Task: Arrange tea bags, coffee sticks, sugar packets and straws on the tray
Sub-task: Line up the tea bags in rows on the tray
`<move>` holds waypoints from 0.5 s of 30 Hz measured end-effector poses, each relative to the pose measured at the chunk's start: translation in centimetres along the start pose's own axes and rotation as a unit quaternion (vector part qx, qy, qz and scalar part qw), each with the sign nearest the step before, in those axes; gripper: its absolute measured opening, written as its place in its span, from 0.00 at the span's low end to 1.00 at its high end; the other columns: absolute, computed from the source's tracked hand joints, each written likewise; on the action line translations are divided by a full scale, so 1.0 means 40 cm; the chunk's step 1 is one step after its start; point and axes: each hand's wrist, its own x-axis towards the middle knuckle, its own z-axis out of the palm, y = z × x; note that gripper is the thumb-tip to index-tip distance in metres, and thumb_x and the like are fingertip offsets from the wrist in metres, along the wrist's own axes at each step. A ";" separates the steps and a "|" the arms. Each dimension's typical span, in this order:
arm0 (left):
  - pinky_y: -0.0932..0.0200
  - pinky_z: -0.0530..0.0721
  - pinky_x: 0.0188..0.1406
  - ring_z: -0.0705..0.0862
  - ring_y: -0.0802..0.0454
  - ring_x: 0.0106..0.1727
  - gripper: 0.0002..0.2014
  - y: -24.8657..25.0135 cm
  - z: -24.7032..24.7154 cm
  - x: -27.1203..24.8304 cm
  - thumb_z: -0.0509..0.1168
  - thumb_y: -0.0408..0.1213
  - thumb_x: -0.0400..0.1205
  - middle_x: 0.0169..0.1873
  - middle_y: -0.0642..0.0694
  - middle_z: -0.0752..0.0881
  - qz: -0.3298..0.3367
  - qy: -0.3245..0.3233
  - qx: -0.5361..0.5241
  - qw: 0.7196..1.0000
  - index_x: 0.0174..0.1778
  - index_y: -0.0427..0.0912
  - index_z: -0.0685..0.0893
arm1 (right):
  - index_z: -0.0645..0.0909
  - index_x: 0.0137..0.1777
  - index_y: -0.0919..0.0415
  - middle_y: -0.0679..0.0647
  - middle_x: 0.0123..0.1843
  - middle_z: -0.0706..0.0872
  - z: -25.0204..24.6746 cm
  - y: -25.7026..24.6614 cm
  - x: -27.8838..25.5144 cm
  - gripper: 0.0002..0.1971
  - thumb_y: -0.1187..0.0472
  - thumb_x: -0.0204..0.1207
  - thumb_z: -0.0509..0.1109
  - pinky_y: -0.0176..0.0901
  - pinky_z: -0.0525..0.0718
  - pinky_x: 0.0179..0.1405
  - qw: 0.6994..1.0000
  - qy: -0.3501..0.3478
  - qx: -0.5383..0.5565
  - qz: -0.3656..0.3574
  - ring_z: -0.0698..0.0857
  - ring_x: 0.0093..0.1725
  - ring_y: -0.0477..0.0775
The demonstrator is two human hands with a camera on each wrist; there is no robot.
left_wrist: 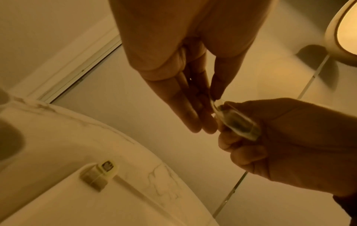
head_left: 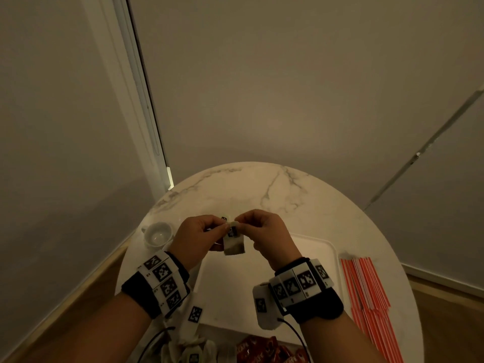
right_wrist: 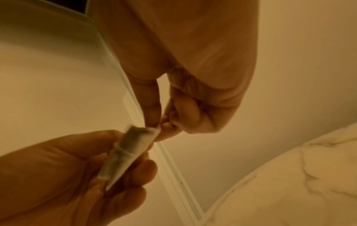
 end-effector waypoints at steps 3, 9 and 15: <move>0.51 0.90 0.42 0.90 0.43 0.40 0.06 -0.030 0.006 0.013 0.69 0.34 0.80 0.39 0.37 0.90 -0.081 -0.020 -0.043 0.996 0.47 0.35 0.87 | 0.85 0.44 0.67 0.54 0.31 0.82 0.022 0.026 0.035 0.01 0.69 0.74 0.73 0.35 0.71 0.19 0.999 0.015 0.025 0.042 0.76 0.25 0.44; 0.54 0.89 0.43 0.91 0.43 0.43 0.07 -0.107 0.022 0.031 0.71 0.29 0.77 0.39 0.41 0.92 -0.142 -0.038 -0.050 0.988 0.50 0.35 0.87 | 0.83 0.42 0.65 0.59 0.35 0.85 0.067 0.090 0.085 0.04 0.72 0.75 0.68 0.38 0.73 0.19 0.988 0.057 0.086 0.114 0.79 0.28 0.51; 0.50 0.89 0.46 0.91 0.44 0.47 0.09 -0.144 0.018 0.052 0.69 0.37 0.80 0.44 0.40 0.92 -0.159 0.007 -0.102 0.982 0.53 0.38 0.87 | 0.83 0.43 0.65 0.57 0.33 0.83 0.086 0.121 0.108 0.04 0.71 0.75 0.68 0.37 0.71 0.19 0.981 0.072 0.106 0.146 0.78 0.28 0.50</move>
